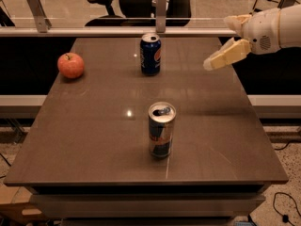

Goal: Knock pepsi can over

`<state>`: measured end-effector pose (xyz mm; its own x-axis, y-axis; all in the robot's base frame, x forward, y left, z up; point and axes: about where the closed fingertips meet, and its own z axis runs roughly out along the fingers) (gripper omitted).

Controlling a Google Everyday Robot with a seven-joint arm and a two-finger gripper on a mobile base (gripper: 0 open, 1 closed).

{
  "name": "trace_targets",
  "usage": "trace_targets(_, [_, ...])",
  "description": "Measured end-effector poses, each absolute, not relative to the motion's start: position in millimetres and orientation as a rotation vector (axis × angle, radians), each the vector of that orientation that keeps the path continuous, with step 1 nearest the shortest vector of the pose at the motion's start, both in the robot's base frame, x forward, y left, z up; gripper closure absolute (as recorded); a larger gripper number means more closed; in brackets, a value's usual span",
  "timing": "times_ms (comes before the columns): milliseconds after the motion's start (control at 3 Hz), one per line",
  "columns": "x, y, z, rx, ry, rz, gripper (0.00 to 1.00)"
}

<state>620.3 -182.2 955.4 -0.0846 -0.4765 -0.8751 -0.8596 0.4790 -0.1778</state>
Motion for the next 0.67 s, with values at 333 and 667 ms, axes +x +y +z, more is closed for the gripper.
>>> trace_targets(333, [623, -183, 952, -1.118, 1.717, 0.483, 0.00])
trace_targets(667, [634, -178, 939, -1.083, 1.688, 0.525, 0.00])
